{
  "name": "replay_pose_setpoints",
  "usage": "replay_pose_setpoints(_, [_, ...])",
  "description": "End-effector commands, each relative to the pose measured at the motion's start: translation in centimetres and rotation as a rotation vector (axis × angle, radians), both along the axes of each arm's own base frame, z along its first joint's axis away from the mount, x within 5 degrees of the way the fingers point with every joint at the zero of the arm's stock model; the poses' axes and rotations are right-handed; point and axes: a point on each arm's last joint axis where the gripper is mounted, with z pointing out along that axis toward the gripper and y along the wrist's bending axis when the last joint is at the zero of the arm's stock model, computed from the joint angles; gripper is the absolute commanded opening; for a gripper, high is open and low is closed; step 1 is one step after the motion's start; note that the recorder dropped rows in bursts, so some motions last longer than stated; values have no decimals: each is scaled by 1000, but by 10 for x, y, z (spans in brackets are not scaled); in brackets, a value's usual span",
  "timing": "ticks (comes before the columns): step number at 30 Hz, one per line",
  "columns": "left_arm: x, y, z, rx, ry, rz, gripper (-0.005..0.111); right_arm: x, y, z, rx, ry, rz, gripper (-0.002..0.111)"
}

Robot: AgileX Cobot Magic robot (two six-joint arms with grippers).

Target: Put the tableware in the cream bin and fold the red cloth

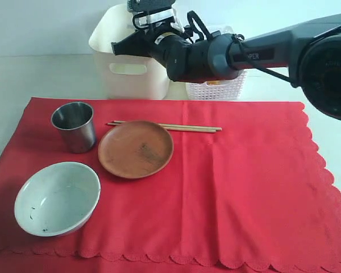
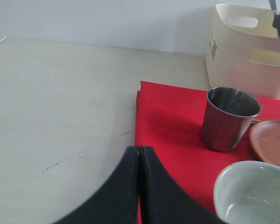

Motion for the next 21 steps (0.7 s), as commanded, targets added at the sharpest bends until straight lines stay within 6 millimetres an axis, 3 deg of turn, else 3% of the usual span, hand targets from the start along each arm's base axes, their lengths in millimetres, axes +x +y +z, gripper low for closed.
replay_pose_setpoints(1, [0,0,0,-6,-11,0,0,1,-1,-4,-7,24,-2,7])
replay_pose_setpoints(10, [0,0,0,-6,-11,0,0,-2,-3,38,37,-41,-2,39])
replay_pose_setpoints(21, [0,0,0,-6,-11,0,0,-22,-9,118,83,-43,67,41])
